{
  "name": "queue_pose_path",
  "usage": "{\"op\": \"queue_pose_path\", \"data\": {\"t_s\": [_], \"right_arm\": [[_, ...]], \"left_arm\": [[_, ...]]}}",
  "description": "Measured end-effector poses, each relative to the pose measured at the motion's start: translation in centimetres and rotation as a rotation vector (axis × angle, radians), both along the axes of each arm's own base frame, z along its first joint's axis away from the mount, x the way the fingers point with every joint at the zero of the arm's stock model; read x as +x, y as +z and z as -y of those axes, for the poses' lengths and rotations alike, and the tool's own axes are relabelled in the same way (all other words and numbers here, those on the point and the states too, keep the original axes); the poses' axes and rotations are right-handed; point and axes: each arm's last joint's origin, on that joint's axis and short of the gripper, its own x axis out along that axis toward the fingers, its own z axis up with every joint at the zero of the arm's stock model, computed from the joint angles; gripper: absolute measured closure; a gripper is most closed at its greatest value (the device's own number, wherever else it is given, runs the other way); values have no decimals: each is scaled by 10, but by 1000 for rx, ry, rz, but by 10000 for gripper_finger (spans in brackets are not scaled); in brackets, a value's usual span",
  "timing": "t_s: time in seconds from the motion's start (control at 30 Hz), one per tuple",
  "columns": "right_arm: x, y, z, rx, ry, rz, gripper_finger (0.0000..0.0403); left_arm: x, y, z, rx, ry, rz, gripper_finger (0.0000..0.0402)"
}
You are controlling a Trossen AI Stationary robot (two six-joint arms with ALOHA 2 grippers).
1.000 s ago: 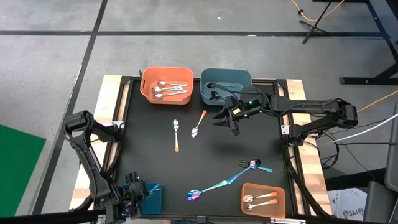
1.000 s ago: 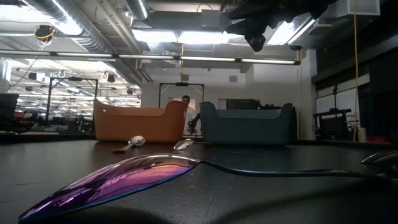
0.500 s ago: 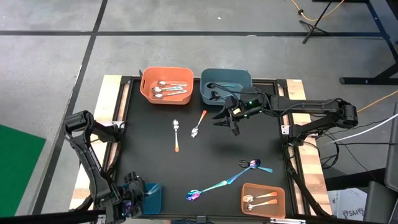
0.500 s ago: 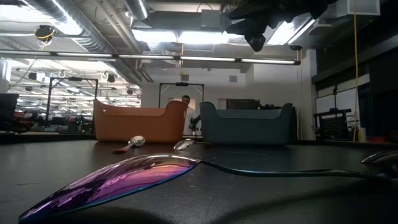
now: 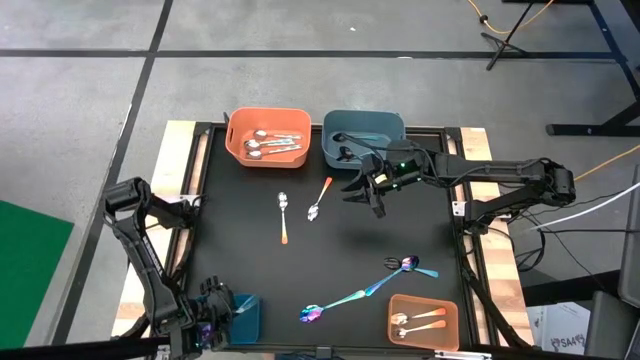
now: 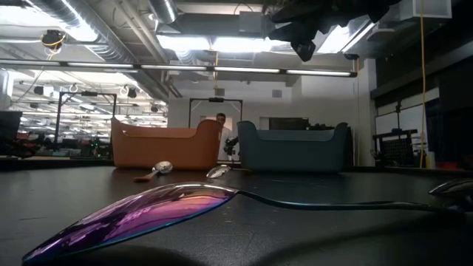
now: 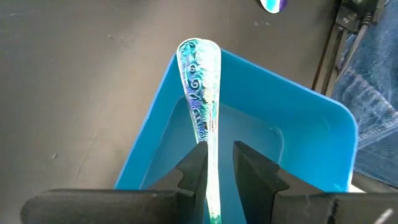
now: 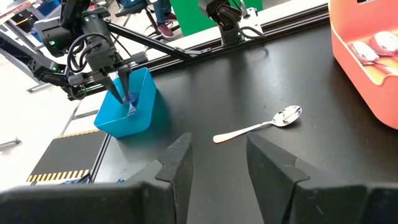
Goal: Sort silverware by color (type)
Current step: Put the orange spoon into the bottom orange bin
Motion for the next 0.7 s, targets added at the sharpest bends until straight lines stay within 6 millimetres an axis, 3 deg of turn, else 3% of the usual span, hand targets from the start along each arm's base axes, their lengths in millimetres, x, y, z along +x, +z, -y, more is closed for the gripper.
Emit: {"op": "queue_pose_path", "data": {"t_s": [0.27,0.43,0.7], "right_arm": [[0,0,0,-7,-11,-1,265],[0,0,1,-18,-38,-2,265],[0,0,2,-25,-52,-3,265]], "left_arm": [[1,9,3,-2,-96,41,331],[-1,31,-4,-13,-130,113,331],[8,71,-31,119,-60,388,331]]}}
